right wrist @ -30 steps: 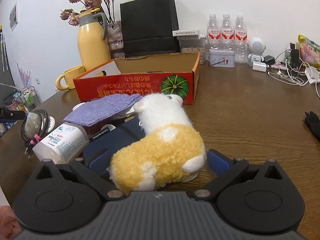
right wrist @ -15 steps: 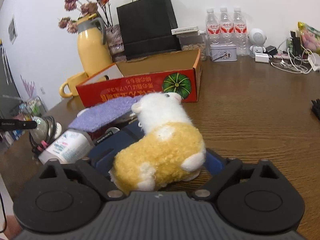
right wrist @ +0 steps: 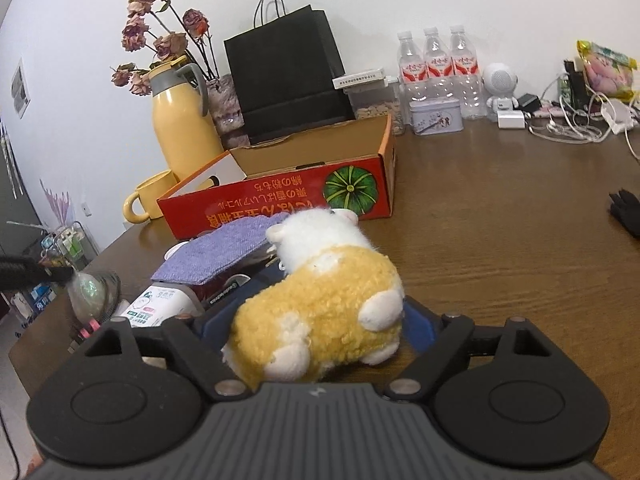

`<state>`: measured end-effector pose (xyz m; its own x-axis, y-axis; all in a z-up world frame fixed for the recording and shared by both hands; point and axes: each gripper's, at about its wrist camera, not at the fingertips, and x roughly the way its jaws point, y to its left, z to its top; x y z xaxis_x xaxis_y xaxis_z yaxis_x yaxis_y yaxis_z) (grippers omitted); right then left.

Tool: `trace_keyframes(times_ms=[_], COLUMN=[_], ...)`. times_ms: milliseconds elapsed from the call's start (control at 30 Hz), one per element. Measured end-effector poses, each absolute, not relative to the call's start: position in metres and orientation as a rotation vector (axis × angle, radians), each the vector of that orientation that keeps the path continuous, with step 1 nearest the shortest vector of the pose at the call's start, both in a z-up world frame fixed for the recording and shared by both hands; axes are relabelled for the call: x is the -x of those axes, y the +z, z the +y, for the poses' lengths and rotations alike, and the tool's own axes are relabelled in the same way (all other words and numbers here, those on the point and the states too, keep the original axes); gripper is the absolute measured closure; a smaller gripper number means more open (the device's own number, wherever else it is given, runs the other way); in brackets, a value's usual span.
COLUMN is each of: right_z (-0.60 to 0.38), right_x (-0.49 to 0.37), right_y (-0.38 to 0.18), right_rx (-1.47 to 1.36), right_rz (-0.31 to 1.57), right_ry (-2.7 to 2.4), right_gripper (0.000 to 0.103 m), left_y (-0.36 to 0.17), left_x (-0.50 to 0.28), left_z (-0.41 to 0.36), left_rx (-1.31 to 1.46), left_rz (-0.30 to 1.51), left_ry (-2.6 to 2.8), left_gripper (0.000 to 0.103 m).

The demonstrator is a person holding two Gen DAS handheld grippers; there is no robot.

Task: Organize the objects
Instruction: 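Lift the alpaca with the right tool while the left tool grasps the clear bag, then carry both items into the cardboard box and open both tools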

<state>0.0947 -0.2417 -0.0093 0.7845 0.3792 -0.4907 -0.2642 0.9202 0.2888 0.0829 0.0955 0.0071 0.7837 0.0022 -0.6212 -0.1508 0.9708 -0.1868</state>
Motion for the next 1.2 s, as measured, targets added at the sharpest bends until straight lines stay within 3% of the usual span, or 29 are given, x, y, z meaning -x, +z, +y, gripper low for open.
trace_keyframes(times_ms=[67,200,267,333,367,500,800,1200], right_z=[-0.243,-0.244,-0.244,-0.242,-0.24,-0.245,-0.254,-0.228], right_x=[-0.094,-0.096,-0.101,-0.104,-0.106,-0.104,-0.1,-0.151], right_y=[-0.012,-0.016,-0.018,-0.021,-0.022,-0.021,0.004,0.036], right_rx=[-0.231,-0.276,-0.3,-0.315,-0.325,-0.385,-0.44,-0.423], right_rz=[0.586,0.603,0.613,0.621,0.633,0.623,0.519,0.464], right_ry=[0.354,0.347,0.332,0.33,0.332,0.345,0.343,0.352], right_gripper=[0.015,0.009,0.008,0.009,0.021,0.045,0.046,0.046], left_y=[0.0,-0.006,-0.011,-0.017,-0.018,-0.006,0.041,0.063], left_x=[-0.083,-0.087,-0.093,-0.097,-0.096,-0.082,-0.065,-0.127], left_z=[0.095,0.086,0.081,0.081,0.082,0.085,0.09,0.061], left_rx=[0.22,0.158,0.113,0.113,0.123,0.161,0.232,0.219], left_rz=[0.679,0.668,0.686,0.697,0.688,0.635,0.503,0.457], left_ry=[0.083,0.093,0.127,0.125,0.124,0.091,0.013,-0.052], left_gripper=[0.06,0.055,0.059,0.071,0.075,0.081,0.082,0.082])
